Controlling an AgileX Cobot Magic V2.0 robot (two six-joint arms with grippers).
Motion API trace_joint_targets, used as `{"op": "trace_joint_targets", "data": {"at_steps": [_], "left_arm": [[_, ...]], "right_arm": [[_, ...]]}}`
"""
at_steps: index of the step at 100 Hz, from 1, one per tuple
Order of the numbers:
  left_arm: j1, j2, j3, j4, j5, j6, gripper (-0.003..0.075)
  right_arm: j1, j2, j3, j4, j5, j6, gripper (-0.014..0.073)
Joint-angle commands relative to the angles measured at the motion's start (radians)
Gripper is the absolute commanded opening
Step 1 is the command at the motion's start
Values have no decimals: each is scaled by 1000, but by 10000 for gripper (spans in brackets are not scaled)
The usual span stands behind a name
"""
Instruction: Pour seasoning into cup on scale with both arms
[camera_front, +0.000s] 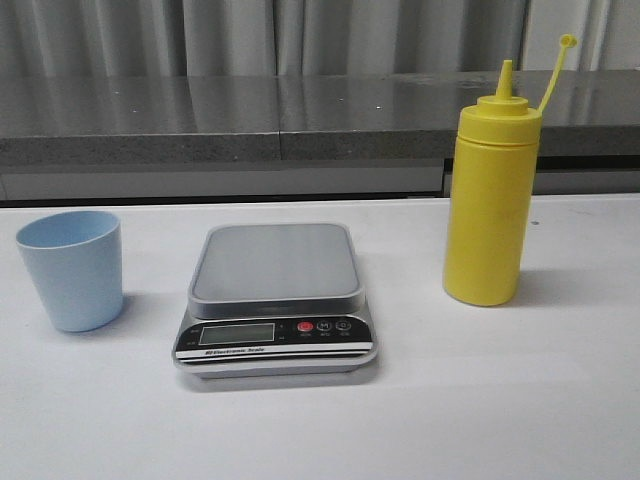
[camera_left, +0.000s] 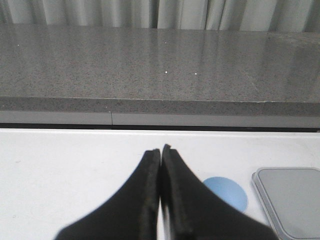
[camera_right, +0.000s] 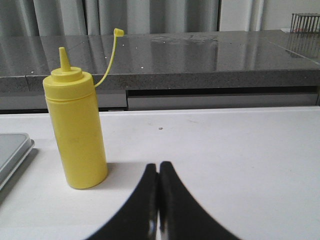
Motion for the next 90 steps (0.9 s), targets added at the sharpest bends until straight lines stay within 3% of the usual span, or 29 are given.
{"op": "trace_joint_targets", "data": {"at_steps": [1,31,40,57,63,90], "left_arm": [[-7,48,-58,-18,-61,-9,-20],[-7,217,-111,-71,-61,-9,8],[-7,273,-123,-102,-61,-9,109],[-7,371,-132,-214,-70,-7,400],[-23,411,-132,-230,-70,0,452],[-113,575,-135,-230,-70,0,451]], "right_arm": [[-6,-22,-15,-9,-80,-7,-68],[-6,-22,-15,-9,-80,-7,-68],[-6,-22,-15,-9,-80,-7,-68],[-6,-22,-15,-9,-80,-7,-68],[-6,-22,-15,-9,-80,-7,-68],[-6,-22,-15,-9,-80,-7,-68]]}}
